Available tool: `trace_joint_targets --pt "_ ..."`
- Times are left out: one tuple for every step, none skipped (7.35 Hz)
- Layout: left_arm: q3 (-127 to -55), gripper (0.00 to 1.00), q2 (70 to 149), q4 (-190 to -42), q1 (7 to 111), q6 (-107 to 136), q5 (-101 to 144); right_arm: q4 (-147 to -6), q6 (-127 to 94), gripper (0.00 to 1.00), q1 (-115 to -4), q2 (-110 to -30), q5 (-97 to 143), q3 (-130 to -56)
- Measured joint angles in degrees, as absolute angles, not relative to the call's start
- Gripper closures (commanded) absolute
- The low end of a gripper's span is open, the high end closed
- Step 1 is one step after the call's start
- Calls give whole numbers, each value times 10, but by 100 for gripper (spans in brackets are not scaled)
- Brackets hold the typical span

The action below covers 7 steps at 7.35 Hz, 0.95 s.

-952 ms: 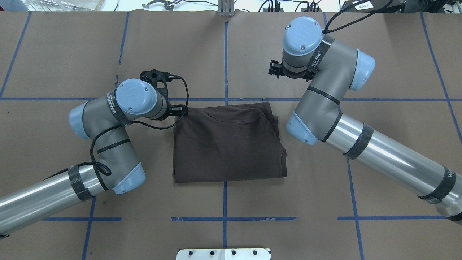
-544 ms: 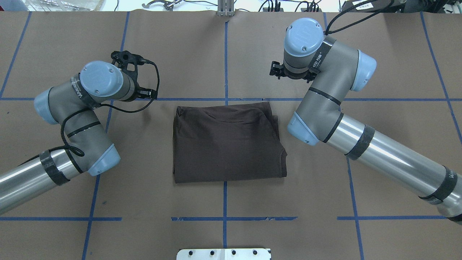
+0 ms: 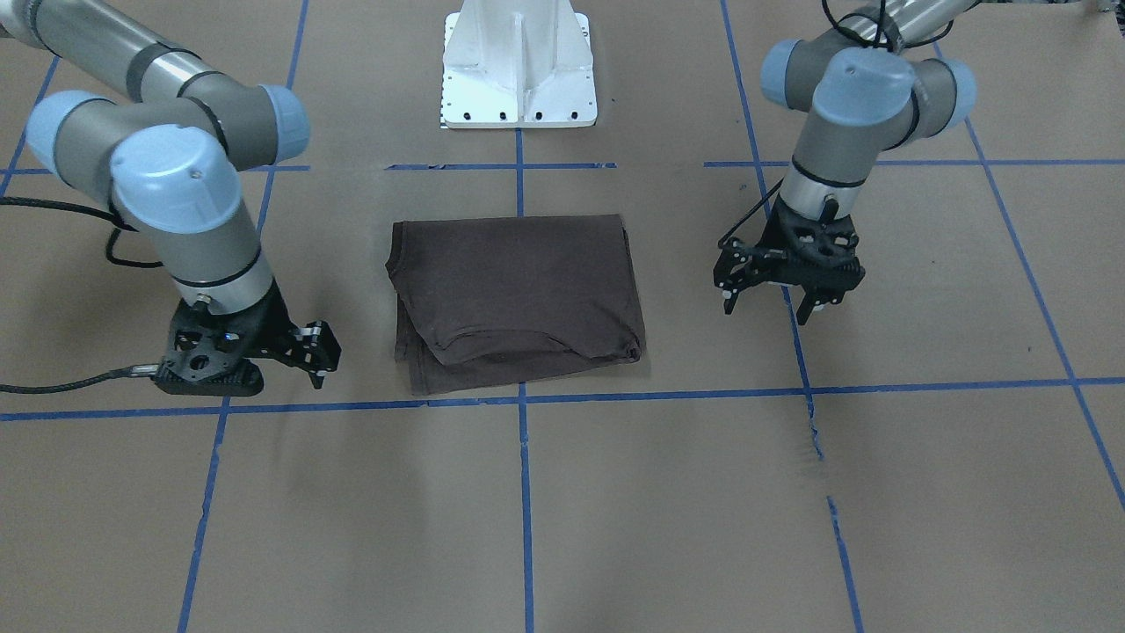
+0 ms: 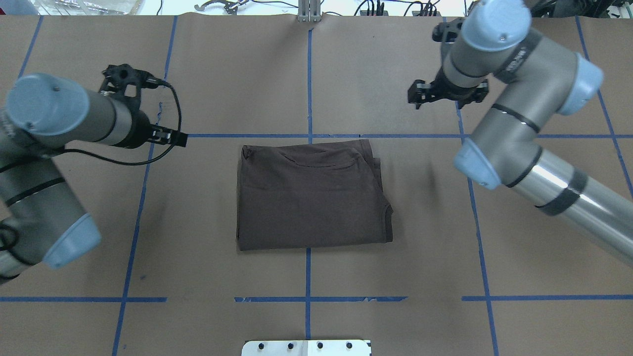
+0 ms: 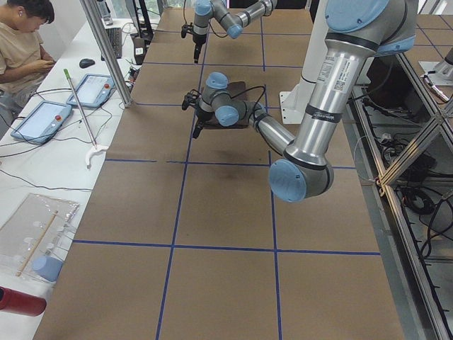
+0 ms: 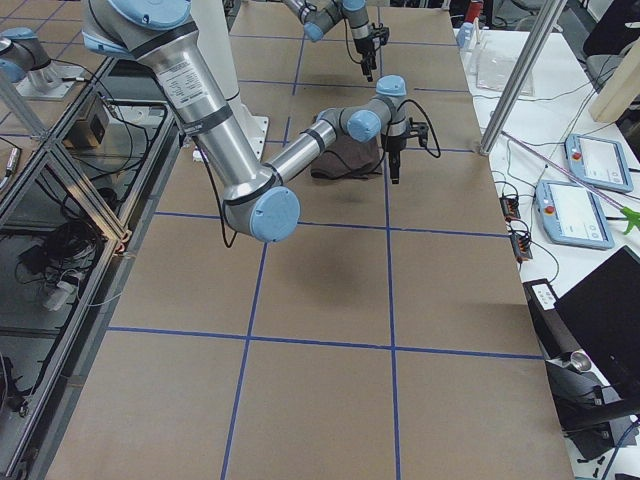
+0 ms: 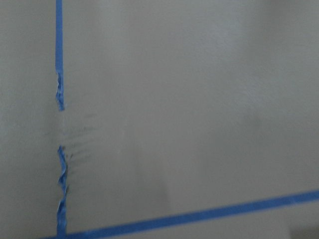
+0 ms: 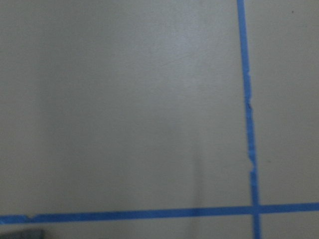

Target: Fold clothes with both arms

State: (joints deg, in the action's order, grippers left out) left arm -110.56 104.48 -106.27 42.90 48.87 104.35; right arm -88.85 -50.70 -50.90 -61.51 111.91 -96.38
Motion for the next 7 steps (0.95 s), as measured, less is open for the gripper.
trace_joint_targets --pt "-1194 0 992 -1012 441 450 1061 -907 -422 0 -553 -676 1156 -1017" --pt "-1247 0 953 -973 475 392 1087 -930 -329 0 -604 -735 1190 -1060" --pt "-1265 0 919 -955 533 301 1122 -943 -244 0 -654 -793 1211 -1090" --pt "-1257 0 887 -947 606 197 1162 -947 -183 0 -701 -853 1225 -1109" --pt "-1224 0 860 -945 683 117 1205 -947 -139 0 -741 -913 1232 -1118" --pt "-1185 0 834 -944 736 80 1248 -947 -101 0 -776 -966 1235 -1118" --pt "-1155 0 810 -945 769 64 1291 -947 -65 0 -811 -1017 1242 -1112"
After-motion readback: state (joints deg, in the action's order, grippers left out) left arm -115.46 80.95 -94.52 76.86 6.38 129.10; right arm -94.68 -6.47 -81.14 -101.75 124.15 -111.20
